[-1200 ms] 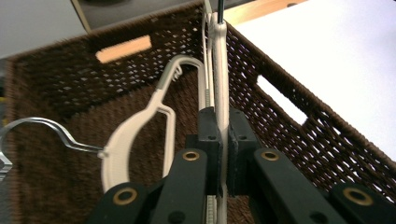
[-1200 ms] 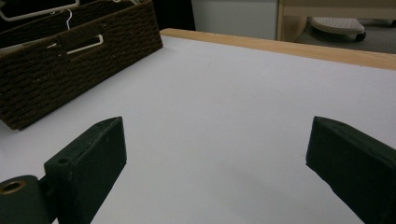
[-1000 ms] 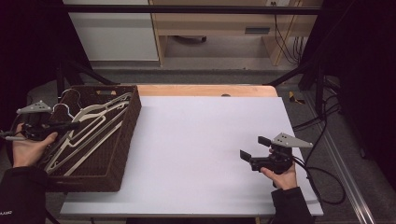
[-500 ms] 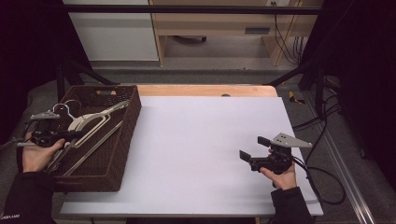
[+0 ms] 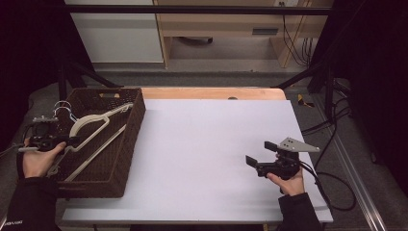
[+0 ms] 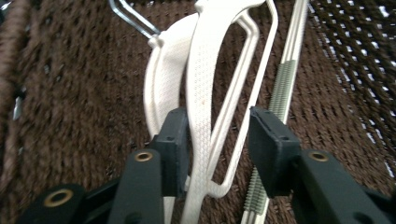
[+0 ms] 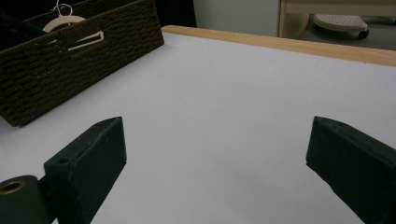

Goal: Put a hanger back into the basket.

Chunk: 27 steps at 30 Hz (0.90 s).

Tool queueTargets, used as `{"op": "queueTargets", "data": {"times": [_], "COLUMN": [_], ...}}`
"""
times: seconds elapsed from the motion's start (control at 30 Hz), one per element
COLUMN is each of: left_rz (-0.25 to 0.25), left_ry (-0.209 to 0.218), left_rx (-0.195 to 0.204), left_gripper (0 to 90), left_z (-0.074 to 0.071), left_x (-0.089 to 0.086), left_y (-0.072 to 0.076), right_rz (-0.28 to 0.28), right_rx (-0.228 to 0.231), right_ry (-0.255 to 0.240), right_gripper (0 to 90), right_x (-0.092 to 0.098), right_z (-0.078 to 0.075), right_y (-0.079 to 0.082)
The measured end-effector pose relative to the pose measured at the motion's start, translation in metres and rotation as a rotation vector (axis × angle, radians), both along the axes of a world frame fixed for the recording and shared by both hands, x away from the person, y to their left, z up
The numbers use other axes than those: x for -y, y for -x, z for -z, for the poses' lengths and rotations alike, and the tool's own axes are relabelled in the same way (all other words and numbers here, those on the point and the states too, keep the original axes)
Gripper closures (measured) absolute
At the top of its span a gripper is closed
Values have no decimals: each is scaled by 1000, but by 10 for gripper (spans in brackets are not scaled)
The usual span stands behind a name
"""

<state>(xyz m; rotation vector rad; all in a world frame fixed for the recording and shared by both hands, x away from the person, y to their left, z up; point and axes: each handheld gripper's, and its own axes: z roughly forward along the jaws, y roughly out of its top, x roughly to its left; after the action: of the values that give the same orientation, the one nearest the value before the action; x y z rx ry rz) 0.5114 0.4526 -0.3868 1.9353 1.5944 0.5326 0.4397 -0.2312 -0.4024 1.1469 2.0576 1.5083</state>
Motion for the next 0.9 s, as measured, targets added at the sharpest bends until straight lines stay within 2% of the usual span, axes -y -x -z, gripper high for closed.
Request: {"op": "queueTargets", "data": {"times": [0.1, 0.3, 0.4, 0.5, 0.57, 0.7, 0.73, 0.77, 0.9], "left_rz": [-19, -27, -4, 37, 61, 136, 136, 184, 243], "left_ry": [-7, -14, 5, 49, 100, 181, 181, 218, 259], "left_rx": [-7, 63, 143, 242, 315, 425, 425, 463, 511], "left_gripper": [522, 470, 437, 390, 351, 233, 210, 176, 102], "left_z": [-1, -15, -25, -35, -40, -46, -46, -47, -47], "left_x": [1, 8, 17, 31, 41, 62, 62, 73, 96], "left_y": [2, 12, 21, 34, 41, 53, 53, 58, 68], "right_rz": [0, -3, 3, 11, 9, 21, 21, 17, 21], "right_rx": [3, 11, 10, 16, 19, 30, 30, 39, 52], "right_ry": [1, 0, -3, -10, -17, -19, -19, -19, -29], "right_gripper": [54, 54, 54, 56, 55, 55, 55, 53, 51], "right_x": [1, 3, 3, 3, 4, 5, 5, 6, 8], "right_z": [0, -1, -1, -2, -3, -4, -4, -4, -6], "right_y": [0, 1, 1, 2, 3, 3, 3, 4, 6]}}
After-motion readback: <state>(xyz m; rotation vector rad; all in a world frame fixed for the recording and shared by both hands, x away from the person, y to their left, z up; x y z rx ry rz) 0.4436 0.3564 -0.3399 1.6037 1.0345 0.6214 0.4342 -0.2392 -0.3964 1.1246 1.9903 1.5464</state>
